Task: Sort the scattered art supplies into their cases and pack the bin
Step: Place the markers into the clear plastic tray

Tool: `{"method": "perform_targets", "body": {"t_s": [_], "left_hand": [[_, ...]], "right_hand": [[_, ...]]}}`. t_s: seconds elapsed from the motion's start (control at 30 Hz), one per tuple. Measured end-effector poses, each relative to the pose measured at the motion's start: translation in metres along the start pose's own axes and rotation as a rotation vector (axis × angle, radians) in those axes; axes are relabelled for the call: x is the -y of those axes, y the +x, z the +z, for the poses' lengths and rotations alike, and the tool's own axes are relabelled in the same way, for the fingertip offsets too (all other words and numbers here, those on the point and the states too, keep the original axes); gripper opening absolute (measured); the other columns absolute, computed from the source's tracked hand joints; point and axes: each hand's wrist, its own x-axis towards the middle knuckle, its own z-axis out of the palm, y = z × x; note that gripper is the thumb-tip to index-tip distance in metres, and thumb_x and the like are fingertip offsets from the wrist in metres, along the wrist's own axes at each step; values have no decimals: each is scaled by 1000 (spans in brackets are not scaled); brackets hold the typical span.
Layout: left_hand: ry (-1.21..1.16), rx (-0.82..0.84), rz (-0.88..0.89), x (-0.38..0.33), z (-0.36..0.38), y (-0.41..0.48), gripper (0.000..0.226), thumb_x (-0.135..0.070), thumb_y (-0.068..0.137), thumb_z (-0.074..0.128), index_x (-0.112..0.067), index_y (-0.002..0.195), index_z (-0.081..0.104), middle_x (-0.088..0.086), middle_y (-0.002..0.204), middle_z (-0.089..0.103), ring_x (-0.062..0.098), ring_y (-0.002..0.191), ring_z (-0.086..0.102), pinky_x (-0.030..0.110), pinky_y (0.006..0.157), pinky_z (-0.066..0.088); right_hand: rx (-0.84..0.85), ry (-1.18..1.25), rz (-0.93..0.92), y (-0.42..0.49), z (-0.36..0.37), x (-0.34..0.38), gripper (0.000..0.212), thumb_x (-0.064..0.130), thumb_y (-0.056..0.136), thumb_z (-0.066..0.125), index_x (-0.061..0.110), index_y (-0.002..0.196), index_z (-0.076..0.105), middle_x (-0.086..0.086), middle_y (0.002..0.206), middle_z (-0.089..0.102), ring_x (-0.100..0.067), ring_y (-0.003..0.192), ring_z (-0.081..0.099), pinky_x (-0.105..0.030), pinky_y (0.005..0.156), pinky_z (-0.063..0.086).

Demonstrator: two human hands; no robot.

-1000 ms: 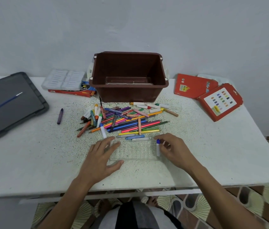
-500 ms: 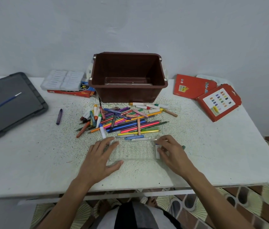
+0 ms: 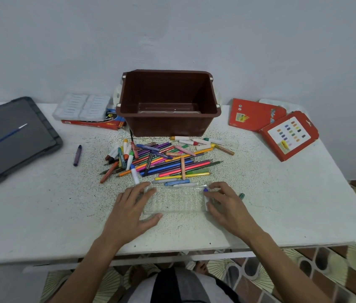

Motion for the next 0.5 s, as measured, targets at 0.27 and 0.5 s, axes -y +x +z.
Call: {"method": "perform_targets", "body": {"t_s": [0.27, 0.5], "left_hand": [[8, -12, 5, -1, 0, 0, 66, -65, 86, 51, -19, 133, 58, -1, 140, 47, 20, 121, 47, 41, 95, 42], [12, -18, 6, -1, 0, 0, 66, -65, 87, 50, -19, 132, 58, -1, 140, 47, 20, 122, 47, 39, 96, 41]], "right_hand": [[10, 19, 49, 6, -7, 0, 42, 48, 89, 53, 19, 116, 69, 12, 118, 47, 1, 92, 56, -18, 74, 48], [-248, -102, 215, 66, -25, -14, 23, 12, 94, 59, 9, 114, 69, -3, 106, 63, -13, 86, 55, -28, 75, 45]]}}
